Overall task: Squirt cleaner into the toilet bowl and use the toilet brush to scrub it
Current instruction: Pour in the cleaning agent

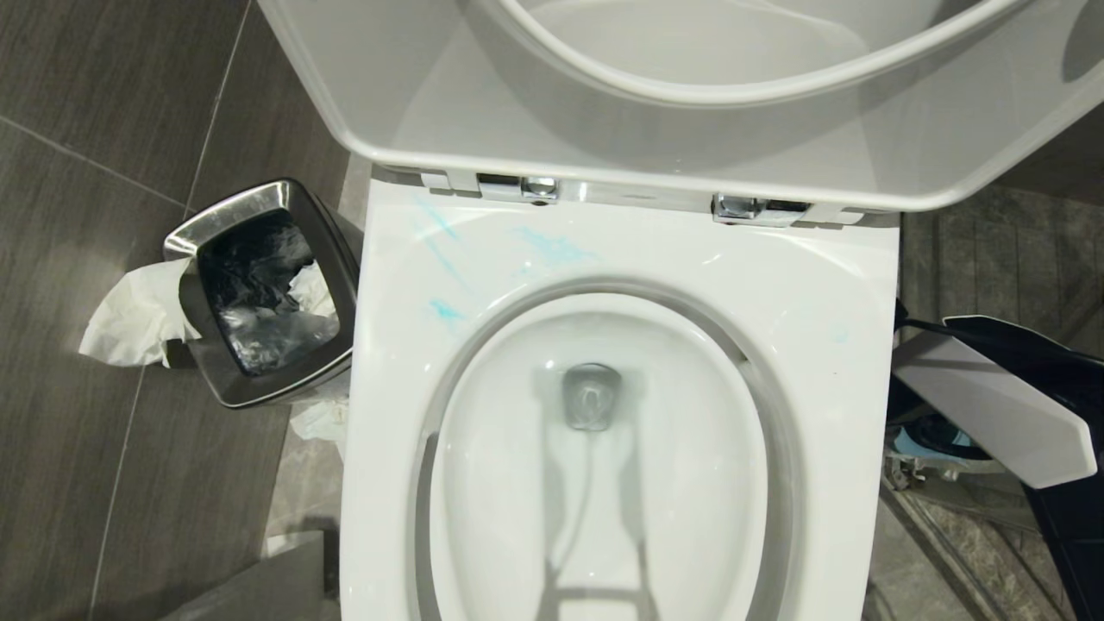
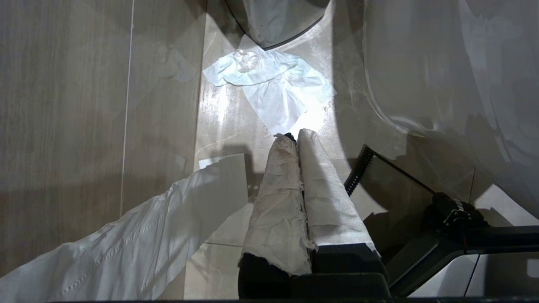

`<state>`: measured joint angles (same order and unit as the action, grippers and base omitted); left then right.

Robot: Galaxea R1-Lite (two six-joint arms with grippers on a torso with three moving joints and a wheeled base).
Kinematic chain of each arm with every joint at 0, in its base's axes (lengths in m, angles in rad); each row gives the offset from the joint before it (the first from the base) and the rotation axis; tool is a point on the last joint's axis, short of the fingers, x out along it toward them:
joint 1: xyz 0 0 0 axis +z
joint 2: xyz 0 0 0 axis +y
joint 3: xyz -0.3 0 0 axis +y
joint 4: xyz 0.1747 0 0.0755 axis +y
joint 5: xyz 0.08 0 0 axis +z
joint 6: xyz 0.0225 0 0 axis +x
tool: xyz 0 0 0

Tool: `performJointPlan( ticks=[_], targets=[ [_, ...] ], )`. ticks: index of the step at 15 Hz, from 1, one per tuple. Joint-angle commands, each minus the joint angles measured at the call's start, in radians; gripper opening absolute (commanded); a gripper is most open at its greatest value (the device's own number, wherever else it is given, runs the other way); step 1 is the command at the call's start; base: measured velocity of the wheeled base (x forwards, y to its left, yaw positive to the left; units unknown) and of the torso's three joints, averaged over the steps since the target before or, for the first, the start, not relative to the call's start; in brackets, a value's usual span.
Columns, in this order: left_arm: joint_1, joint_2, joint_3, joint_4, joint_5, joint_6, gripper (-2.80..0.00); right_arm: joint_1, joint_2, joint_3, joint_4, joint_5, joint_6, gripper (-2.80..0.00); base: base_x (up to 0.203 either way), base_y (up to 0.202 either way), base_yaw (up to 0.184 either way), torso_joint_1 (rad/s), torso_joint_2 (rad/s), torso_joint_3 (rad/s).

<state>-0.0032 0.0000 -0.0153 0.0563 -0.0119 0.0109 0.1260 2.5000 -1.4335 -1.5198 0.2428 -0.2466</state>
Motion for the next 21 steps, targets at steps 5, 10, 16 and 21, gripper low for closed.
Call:
performJointPlan(
  ticks=[5,10,16,21],
  targets=[
    [0.001,0.0,0.0,0.0,0.0,0.0,-2.8,0.0,0.005,-0.022,-0.01,0.0,0.004,0.0,0.0,0.0,0.0,0.0,0.0,0.0],
    [0.0,0.001,0.0,0.0,0.0,0.0,-2.8,0.001,0.008,-0.021,-0.01,0.0,0.006,0.0,0.0,0.0,0.0,0.0,0.0,0.0],
    [0.0,0.002,0.0,0.0,0.0,0.0,-2.8,0.001,0.013,-0.024,-0.01,-0.002,0.004,-2.8,0.0,0.0,0.0,0.0,0.0,0.0],
    [0.0,0.0,0.0,0.0,0.0,0.0,-2.8,-0.003,0.005,-0.009,-0.01,-0.006,0.001,-2.8,0.0,0.0,0.0,0.0,0.0,0.0]
  ],
)
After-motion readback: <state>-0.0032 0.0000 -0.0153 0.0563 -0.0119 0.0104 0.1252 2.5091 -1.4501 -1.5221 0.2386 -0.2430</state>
